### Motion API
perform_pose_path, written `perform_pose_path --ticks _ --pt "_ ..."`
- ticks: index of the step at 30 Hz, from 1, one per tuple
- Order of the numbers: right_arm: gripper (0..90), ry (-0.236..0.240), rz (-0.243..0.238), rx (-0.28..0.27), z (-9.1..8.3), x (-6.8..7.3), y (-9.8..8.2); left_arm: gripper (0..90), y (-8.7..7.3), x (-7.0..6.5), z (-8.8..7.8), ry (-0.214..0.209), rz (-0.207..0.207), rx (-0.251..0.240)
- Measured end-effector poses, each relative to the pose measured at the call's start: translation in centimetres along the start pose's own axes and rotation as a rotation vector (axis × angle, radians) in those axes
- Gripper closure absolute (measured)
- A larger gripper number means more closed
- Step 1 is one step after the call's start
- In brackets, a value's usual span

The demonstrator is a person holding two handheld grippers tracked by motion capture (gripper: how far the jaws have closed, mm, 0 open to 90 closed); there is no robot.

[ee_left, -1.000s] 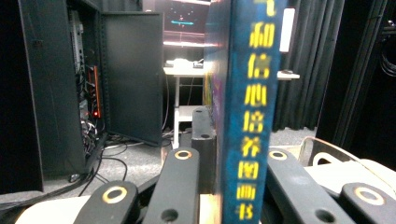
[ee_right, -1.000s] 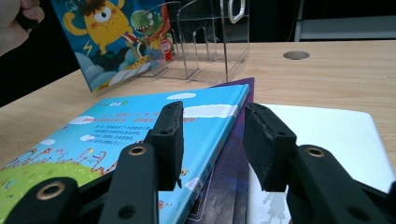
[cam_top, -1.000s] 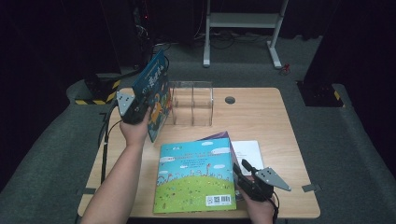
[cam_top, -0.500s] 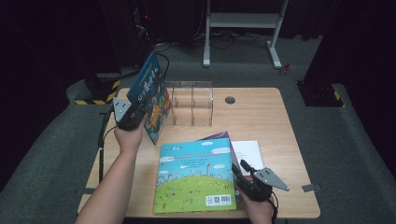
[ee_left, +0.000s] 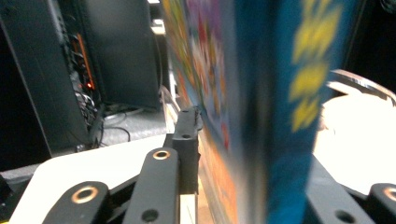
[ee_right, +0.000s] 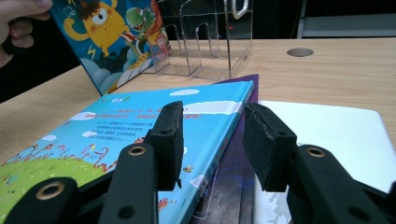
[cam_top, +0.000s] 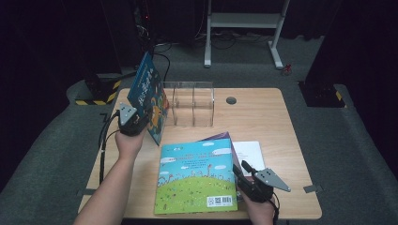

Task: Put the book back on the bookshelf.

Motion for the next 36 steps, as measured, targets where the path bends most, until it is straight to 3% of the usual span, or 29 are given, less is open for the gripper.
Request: perform_pose_path --ticks 8,16,29,36 --pt "57.8 0.001 -0.001 0.001 0.0 0.0 0.0 66.1 -1.0 -0.1 0.1 -0.021 0.004 0.02" --pt "57.8 0.0 0.003 0.001 0.0 0.0 0.0 55.6 -1.4 -0.5 -0.3 -0.042 -0.001 0.035" --pt "57.5 0.0 -0.009 0.006 0.1 0.0 0.0 42.0 -1.7 -0.2 -1.7 -0.025 -0.046 0.054" --pt "57.4 -0.001 -0.009 0.008 0.1 0.0 0.0 39.5 -2.1 0.0 -2.3 -0.028 -0.038 0.072"
Point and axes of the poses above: each handheld gripper's, and its own axes: z roughly forward along the jaws, y roughly out of its top, x roughly to its left, the point moved 4 cm from there along z, roughly forward along the jaws, and after that the axes turned 15 degrees about y, right-handed, at the moved point
